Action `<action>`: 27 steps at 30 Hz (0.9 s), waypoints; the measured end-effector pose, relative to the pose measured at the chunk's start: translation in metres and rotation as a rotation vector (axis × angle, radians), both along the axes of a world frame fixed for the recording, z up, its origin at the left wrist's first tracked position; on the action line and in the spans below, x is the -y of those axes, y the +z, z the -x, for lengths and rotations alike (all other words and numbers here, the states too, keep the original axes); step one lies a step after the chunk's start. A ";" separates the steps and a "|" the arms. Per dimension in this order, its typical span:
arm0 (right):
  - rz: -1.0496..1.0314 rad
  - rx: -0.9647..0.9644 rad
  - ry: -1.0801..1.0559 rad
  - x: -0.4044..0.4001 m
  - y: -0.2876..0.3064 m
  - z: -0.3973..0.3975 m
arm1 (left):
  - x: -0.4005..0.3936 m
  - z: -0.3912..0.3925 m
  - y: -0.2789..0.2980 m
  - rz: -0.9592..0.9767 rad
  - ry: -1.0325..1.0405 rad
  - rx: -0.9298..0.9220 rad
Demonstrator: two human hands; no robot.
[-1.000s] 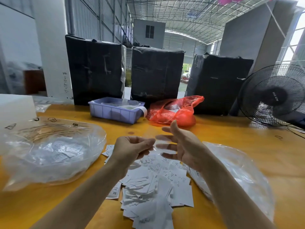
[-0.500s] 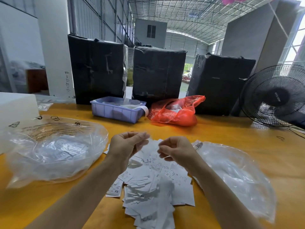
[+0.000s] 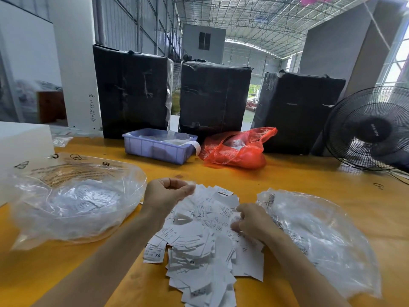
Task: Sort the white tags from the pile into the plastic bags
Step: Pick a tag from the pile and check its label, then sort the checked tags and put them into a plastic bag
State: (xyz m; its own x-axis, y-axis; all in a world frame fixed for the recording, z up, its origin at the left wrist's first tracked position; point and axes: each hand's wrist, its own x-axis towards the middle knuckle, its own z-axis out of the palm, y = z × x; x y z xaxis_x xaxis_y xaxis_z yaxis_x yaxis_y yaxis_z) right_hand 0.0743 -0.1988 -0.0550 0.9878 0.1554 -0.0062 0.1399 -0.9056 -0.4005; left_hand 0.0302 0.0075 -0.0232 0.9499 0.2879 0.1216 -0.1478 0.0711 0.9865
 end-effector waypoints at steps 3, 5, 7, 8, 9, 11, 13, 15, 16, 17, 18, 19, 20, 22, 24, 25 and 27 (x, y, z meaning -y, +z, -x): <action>-0.007 -0.009 -0.007 0.002 0.000 0.000 | 0.001 0.000 -0.002 -0.027 -0.009 -0.001; -0.044 0.038 -0.020 0.000 -0.003 0.000 | 0.002 0.000 -0.004 -0.053 -0.023 -0.008; -0.116 0.084 -0.037 0.000 -0.005 -0.001 | 0.002 0.000 -0.005 -0.070 -0.040 -0.014; -0.155 0.093 -0.043 0.001 -0.005 -0.001 | 0.002 -0.001 -0.005 -0.076 -0.048 -0.015; -0.195 0.094 -0.048 0.001 -0.004 -0.002 | 0.002 -0.001 -0.006 -0.081 -0.055 -0.017; -0.254 0.111 -0.067 0.002 -0.002 -0.003 | 0.002 -0.001 -0.007 -0.091 -0.071 -0.021; -0.305 0.159 -0.087 0.002 0.000 -0.003 | 0.003 0.000 -0.007 -0.094 -0.084 -0.027; -0.328 0.209 -0.091 0.003 0.000 -0.004 | 0.004 0.000 -0.008 -0.099 -0.100 -0.039; -0.345 0.218 -0.090 0.003 -0.001 -0.005 | 0.004 0.000 -0.008 -0.102 -0.111 -0.044; -0.379 0.217 -0.091 0.002 -0.001 -0.005 | 0.005 0.001 -0.008 -0.107 -0.120 -0.049; -0.438 0.207 -0.099 0.001 -0.001 -0.004 | 0.005 0.001 -0.008 -0.113 -0.124 -0.053; -0.530 0.189 -0.116 0.000 0.000 -0.004 | 0.005 0.001 -0.008 -0.120 -0.125 -0.058; -0.656 0.163 -0.137 -0.001 0.002 -0.004 | 0.006 0.001 -0.008 -0.126 -0.123 -0.063; -0.920 0.098 -0.187 -0.002 0.009 -0.003 | 0.006 0.001 -0.008 -0.141 -0.126 -0.074; -1.096 0.019 -0.196 -0.005 0.019 0.002 | 0.006 0.001 -0.008 -0.165 -0.139 -0.090; -1.158 -0.027 -0.178 -0.007 0.023 0.005 | 0.006 0.002 -0.008 -0.171 -0.150 -0.098; -1.249 -0.099 -0.127 -0.012 0.031 0.010 | 0.008 0.002 -0.007 -0.175 -0.178 -0.111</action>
